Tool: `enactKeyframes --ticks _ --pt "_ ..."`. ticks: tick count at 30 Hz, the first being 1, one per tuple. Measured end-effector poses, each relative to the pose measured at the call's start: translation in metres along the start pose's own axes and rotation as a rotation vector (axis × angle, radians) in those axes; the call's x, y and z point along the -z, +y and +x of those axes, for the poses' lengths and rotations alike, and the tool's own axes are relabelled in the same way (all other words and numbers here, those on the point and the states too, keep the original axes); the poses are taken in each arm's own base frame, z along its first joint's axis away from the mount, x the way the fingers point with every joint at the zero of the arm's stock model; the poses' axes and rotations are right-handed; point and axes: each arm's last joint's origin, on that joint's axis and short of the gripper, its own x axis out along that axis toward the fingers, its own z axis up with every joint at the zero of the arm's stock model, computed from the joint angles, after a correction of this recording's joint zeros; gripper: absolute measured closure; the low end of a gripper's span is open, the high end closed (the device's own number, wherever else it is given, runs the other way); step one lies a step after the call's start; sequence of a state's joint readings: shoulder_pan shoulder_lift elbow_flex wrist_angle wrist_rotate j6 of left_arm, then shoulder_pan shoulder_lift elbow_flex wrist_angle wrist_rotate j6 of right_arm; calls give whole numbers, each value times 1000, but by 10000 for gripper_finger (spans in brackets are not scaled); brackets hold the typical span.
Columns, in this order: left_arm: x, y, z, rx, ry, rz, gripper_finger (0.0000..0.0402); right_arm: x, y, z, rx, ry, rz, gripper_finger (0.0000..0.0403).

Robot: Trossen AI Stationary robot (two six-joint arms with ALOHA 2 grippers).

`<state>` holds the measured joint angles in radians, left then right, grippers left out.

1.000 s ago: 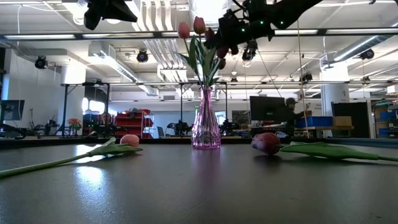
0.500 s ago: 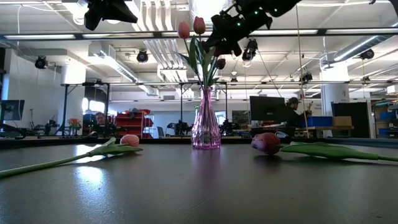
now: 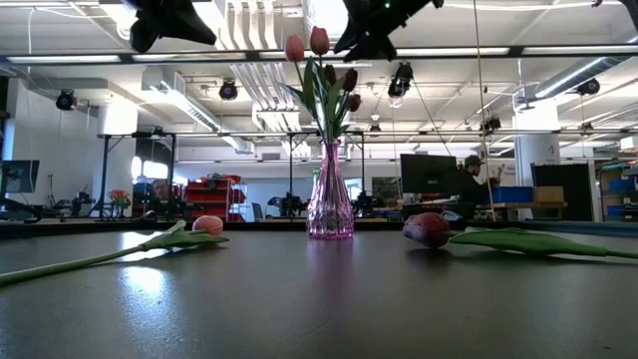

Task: Sort flowers into vase by color
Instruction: Put the pink tulip into the purple vase

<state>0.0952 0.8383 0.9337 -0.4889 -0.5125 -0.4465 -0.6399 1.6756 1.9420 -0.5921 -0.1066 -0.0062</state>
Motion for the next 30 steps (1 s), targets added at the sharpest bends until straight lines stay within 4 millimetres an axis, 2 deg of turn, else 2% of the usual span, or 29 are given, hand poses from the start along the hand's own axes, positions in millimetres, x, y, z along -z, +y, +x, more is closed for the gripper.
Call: enactKeyframes --ticks 7,10,16,19,23,27,30 --pt "11 4 0 -44 100 -91 402 -18 12 -29 -17 57 -9 230" --pt "18 6 2 -42 176 -108 402 -22 20 -44 -34 100 -14 267" --pt "40 6 9 5 317 -147 402 -25 45 -72 52 198 -61 379" --pt "57 8 13 13 381 -167 402 -27 57 -91 71 229 -54 388" --pt "82 8 19 39 435 -212 402 -19 68 -106 31 292 -13 393" --pt "102 5 24 84 453 -253 402 -4 82 -104 -102 343 1 394" --pt "115 4 26 58 493 -310 402 13 84 -98 -134 338 -26 394"
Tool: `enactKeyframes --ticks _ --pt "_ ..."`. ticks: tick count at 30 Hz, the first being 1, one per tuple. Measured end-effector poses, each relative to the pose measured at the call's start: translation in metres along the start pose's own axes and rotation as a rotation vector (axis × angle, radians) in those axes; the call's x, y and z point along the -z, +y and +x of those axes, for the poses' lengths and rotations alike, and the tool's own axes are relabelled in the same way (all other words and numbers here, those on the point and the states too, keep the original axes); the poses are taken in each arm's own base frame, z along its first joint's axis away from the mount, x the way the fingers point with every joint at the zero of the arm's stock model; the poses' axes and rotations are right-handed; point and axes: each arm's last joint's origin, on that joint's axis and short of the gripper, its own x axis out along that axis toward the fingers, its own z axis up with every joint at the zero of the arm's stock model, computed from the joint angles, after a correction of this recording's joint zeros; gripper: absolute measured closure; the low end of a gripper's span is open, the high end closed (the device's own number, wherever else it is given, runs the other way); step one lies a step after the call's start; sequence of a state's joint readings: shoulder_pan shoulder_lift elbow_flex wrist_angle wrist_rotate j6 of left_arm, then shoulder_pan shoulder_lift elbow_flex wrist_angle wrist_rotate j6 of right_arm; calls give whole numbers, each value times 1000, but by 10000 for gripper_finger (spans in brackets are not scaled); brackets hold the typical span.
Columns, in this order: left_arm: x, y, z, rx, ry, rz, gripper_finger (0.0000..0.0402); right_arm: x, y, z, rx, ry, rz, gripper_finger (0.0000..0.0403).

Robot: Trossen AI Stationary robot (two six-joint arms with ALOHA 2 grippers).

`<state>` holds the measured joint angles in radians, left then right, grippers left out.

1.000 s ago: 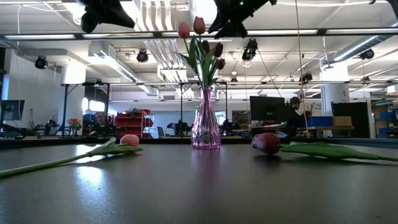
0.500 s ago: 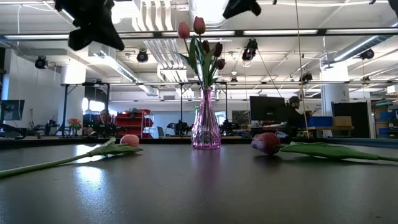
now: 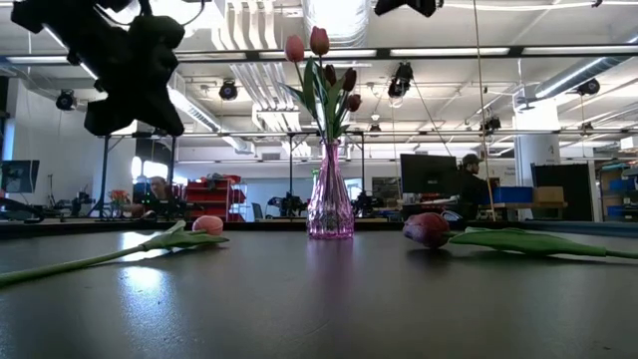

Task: Sort flowers into vase by color
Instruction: Put the pink tulip into the purple vase

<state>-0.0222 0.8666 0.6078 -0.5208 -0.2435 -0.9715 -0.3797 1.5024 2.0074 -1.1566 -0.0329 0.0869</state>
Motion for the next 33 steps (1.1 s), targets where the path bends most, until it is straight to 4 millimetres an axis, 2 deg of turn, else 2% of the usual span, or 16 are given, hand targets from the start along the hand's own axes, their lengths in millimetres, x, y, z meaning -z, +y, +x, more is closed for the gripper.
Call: enactKeyframes --ticks 3,7,11,15,20,23,27,33 --pt "6 -4 3 -11 2 -63 402 21 -7 14 -18 -26 -14 394" --pt "13 -14 9 -57 -5 -147 402 53 -20 29 -125 -89 6 394" --pt "21 -36 18 -117 58 -208 402 86 -33 29 -157 -98 34 394" --pt "31 -65 32 -237 186 -256 402 108 -41 23 -146 -83 45 394" --pt "43 -100 52 -364 341 -334 402 120 -44 9 -180 -115 -1 394" --pt "47 -113 65 -422 374 -403 400 124 -44 3 -208 -131 -30 394" --pt "52 -123 81 -457 414 -439 374 125 -45 -3 -254 -154 -68 394" --pt "62 -122 100 -520 472 -447 300 124 -47 -5 -283 -167 -104 394"
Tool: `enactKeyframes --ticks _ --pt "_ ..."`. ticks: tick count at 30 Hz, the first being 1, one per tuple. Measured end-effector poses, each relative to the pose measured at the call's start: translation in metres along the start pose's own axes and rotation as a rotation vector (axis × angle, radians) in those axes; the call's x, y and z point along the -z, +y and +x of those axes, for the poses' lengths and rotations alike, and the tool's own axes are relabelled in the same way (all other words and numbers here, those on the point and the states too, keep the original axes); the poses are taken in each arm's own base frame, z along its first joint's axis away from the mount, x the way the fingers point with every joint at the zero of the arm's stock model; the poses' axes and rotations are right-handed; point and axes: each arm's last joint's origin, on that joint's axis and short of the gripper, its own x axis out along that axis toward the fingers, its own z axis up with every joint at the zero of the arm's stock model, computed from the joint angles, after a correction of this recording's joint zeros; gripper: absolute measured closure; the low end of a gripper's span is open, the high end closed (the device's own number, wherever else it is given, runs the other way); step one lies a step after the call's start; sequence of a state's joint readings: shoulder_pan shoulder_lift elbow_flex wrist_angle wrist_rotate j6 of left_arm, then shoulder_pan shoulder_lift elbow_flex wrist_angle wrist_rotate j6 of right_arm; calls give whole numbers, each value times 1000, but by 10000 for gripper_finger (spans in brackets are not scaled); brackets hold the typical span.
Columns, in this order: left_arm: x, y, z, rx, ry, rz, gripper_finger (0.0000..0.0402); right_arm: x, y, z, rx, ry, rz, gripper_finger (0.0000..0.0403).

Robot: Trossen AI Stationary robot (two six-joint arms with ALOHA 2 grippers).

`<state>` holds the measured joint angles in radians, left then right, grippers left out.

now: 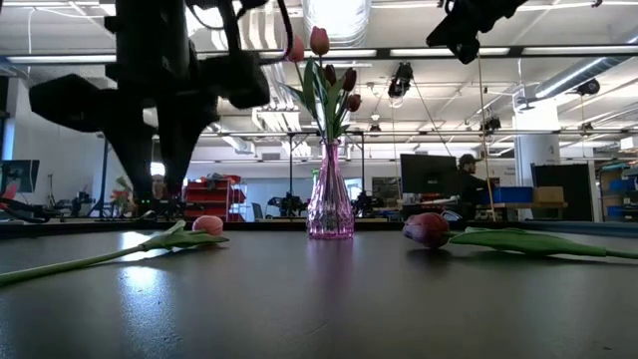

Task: Sort flowers into vase by color
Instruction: Put the pink tulip into the purple vase

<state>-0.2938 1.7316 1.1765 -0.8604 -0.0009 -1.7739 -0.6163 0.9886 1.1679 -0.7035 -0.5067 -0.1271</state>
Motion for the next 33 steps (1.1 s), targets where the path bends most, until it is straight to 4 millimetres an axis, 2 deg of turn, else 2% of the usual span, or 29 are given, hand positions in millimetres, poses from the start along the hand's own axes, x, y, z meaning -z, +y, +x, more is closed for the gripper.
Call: enactKeyframes --ticks 5,9,19,26,33 --pt "-2 5 14 -80 26 -55 252 0 0 0 -10 1 -4 394" --pt "-4 4 23 -76 23 -61 246 0 1 0 -26 -1 -4 394" --pt "-9 5 31 -74 -32 -68 282 0 1 0 -26 -1 -4 394" --pt "-10 4 43 13 -19 -76 304 0 1 0 -26 -1 -4 394" --pt "-11 6 45 2 -21 -80 323 0 1 0 -26 -1 -4 394"
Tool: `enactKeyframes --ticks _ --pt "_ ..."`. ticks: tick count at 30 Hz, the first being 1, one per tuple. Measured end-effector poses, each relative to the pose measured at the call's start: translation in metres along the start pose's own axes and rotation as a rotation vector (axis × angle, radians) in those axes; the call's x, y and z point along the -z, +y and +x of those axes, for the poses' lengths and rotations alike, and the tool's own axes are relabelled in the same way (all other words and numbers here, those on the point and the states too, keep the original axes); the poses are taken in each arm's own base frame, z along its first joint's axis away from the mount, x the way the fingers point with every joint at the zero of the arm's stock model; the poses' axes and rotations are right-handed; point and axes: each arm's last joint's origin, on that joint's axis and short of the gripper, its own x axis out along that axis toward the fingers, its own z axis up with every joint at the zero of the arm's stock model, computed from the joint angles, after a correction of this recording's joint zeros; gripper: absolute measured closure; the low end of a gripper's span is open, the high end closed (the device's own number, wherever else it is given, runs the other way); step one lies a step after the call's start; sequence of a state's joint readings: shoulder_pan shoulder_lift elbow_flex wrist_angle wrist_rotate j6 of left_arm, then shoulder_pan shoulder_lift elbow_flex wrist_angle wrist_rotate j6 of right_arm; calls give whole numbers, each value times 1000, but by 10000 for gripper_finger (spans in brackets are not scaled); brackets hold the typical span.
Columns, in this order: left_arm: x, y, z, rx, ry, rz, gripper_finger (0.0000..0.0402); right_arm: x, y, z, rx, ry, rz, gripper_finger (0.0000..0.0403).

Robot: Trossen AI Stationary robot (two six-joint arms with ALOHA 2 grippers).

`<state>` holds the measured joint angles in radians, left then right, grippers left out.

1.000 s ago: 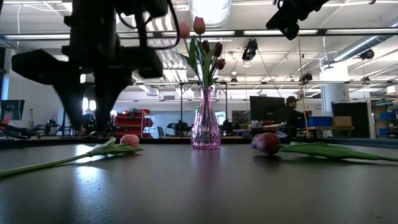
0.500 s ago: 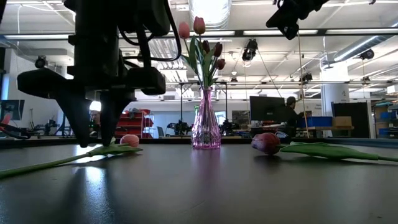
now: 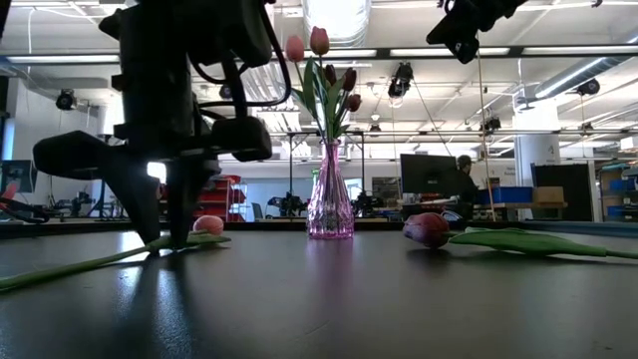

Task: Sort flowers into vase by color
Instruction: Put the pink tulip into the purple vase

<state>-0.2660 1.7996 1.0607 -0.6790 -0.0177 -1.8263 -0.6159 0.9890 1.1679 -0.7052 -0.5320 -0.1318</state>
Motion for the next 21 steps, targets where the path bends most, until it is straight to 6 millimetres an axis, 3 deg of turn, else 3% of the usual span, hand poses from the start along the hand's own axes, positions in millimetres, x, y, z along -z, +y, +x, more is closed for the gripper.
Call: enactKeyframes --ticks 5,10,15,21 --pt "0 1 0 -6 -15 9 385 0 1 -1 0 -3 -11 394" --pt "-2 -2 -10 52 -112 38 396 -1 4 -7 9 -22 -40 394" --pt "-4 1 -49 192 -284 115 400 -6 8 -15 16 -56 -53 394" --pt "-3 9 -113 417 -613 412 401 -18 12 -18 8 -122 16 393"
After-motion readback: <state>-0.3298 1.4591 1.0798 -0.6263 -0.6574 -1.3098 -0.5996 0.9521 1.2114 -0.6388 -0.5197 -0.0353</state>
